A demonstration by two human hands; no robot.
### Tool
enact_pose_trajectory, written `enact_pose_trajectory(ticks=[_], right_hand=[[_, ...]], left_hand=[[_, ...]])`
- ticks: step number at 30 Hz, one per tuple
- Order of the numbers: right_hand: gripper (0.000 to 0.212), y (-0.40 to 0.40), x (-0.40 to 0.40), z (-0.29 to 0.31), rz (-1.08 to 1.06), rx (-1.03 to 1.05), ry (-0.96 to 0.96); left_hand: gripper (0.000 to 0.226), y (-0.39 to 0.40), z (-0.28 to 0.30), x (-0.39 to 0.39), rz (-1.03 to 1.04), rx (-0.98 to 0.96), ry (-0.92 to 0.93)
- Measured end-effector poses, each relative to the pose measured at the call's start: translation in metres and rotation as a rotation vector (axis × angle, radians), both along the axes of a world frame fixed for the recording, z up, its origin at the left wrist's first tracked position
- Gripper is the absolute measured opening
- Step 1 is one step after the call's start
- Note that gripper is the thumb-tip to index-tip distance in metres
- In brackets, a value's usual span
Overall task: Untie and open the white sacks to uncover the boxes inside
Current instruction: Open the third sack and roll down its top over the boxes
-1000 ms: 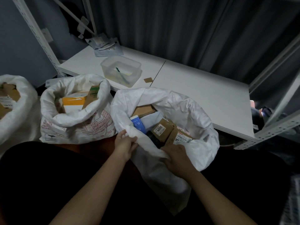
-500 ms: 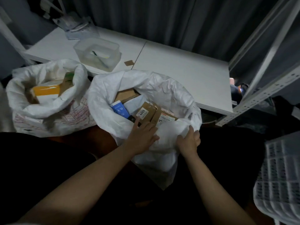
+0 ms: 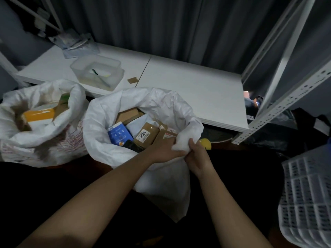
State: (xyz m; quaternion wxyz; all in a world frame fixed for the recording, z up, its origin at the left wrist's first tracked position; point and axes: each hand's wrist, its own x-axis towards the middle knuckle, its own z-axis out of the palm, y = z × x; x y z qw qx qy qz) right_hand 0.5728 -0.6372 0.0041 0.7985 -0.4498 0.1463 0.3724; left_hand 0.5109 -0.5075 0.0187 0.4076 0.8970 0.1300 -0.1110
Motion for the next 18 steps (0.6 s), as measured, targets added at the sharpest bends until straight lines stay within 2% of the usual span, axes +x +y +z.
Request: enact_pose_trajectory(ticks=[1, 2, 4, 6, 7, 9, 11, 13, 15, 17, 18], right_hand=[[0.017, 0.001, 0.002, 0.0, 0.023, -0.096, -0.094], [0.007, 0.001, 0.005, -0.004, 0.016, -0.287, -0.218], [0.019, -0.001, 0.012, -0.017, -0.04, -0.621, -0.402], [0.035, 0.004, 0.02, -0.02, -0.034, -0.656, -0.363], [0.041, 0.008, 0.024, -0.017, 0.001, -0.612, -0.283], [0.047, 0.015, 0.033, -0.013, 0.054, -0.528, -0.093], [0.046, 0.017, 0.04, -0.016, 0.077, -0.549, -0.07], [0.037, 0.013, 0.04, -0.021, 0.09, -0.516, -0.055], [0.032, 0.006, 0.032, -0.026, 0.083, -0.29, 0.047], [0.029, 0.0, 0.024, -0.029, 0.047, -0.082, 0.103], [0.029, -0.001, 0.021, -0.031, 0.059, -0.062, 0.098]], left_hand=[[0.055, -0.003, 0.0, 0.002, 0.038, -0.028, -0.023], [0.048, -0.007, -0.003, 0.002, 0.057, 0.004, -0.05], [0.038, -0.014, -0.01, 0.002, 0.071, 0.21, -0.093], [0.034, -0.021, -0.017, 0.003, 0.01, 0.454, -0.072], [0.032, -0.025, -0.019, 0.002, -0.035, 0.548, -0.054], [0.028, -0.029, -0.021, 0.001, -0.123, 0.643, -0.05], [0.033, -0.029, -0.025, -0.001, -0.175, 0.707, -0.049], [0.047, -0.029, -0.023, -0.003, -0.099, 0.486, -0.032], [0.062, -0.027, -0.016, 0.0, 0.1, 0.075, 0.053], [0.061, -0.023, -0.014, 0.009, 0.189, -0.174, 0.079], [0.057, -0.02, -0.014, 0.013, 0.192, -0.219, 0.094]])
